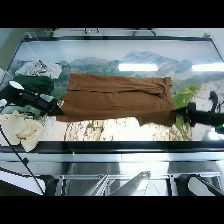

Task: Fold the shirts.

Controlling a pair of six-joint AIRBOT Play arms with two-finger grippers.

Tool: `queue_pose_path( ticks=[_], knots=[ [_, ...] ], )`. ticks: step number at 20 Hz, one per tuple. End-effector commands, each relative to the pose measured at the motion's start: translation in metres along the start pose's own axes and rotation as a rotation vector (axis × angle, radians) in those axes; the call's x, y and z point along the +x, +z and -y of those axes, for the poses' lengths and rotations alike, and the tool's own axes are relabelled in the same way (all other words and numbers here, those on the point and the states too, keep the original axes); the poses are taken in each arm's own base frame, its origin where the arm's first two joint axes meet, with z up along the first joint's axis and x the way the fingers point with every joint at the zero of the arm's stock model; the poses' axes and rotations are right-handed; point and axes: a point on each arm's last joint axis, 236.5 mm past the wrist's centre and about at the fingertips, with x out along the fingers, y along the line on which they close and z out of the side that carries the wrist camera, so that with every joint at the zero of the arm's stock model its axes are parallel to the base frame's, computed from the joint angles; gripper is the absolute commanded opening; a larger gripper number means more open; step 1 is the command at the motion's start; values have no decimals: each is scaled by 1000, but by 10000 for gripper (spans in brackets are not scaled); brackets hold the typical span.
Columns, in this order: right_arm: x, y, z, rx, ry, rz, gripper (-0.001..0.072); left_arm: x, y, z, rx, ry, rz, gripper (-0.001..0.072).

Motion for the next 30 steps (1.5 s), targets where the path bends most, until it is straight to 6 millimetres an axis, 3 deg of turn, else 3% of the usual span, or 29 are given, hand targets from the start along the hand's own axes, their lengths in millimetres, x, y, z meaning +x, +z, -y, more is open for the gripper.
queue_pose_path(
  ticks=[1,4,6,10,15,19,21,24,30],
  knots=[
    [27,44,-30,-64,78,12,22,-37,34,53,88,-148,128,27],
    [71,77,-26,-83,68,-33,23,-56,76,72,171,-118,240,27],
    [96,104,-20,-96,61,-33,23,-56,101,74,176,-114,257,27],
    [122,150,-2,-90,42,11,23,-39,145,61,141,-116,261,27],
    [140,178,35,-45,-8,64,23,-4,176,29,55,-126,242,25],
    [130,191,59,-17,-45,98,23,-3,186,-3,-28,-123,295,15],
    [124,189,74,-10,-91,85,23,-9,188,-8,-35,-124,312,16],
    [125,183,84,-24,-126,59,23,-7,192,-4,-23,-118,323,17],
    [138,173,77,-110,-124,26,24,12,201,17,69,-95,338,18]
  ],
)
